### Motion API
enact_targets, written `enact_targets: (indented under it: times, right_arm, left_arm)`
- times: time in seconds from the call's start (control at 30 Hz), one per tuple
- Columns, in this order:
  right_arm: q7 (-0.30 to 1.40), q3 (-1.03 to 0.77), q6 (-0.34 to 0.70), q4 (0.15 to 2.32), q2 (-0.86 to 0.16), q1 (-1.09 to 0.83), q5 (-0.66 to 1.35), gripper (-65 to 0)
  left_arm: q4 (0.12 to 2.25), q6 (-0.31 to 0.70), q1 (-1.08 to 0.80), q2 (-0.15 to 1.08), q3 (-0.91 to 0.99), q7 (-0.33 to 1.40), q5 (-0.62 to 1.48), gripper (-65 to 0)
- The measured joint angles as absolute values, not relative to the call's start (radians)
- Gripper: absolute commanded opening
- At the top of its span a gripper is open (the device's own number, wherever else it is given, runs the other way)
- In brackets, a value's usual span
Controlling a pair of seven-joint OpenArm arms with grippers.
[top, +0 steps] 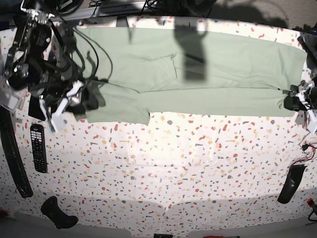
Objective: Fold the T-shirt properly
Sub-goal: 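Lower the held hem onto the collar edge with both grippers, then hold the folded edge with both grippers and smooth it flat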
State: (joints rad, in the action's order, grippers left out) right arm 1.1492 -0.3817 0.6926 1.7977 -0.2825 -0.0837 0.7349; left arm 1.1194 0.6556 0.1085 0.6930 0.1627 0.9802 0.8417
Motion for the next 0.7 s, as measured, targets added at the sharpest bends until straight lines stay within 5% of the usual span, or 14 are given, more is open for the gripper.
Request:
enact_targets:
  times: [0.23,0.7]
  right_arm:
    - [1.019,-0.382,0.692,1.668,-0.266,0.038,0.471,-37.0]
    - [1.132,-0.382,0.691,1.144,-0.260,0.301,0.543,-37.0]
  left_arm:
    - [1.119,0.655,0.109,0.693,0.163,0.981,0.843,-45.8]
    - [1.119,0.656,0.109,0.693,0.163,0.981,0.902,-45.8]
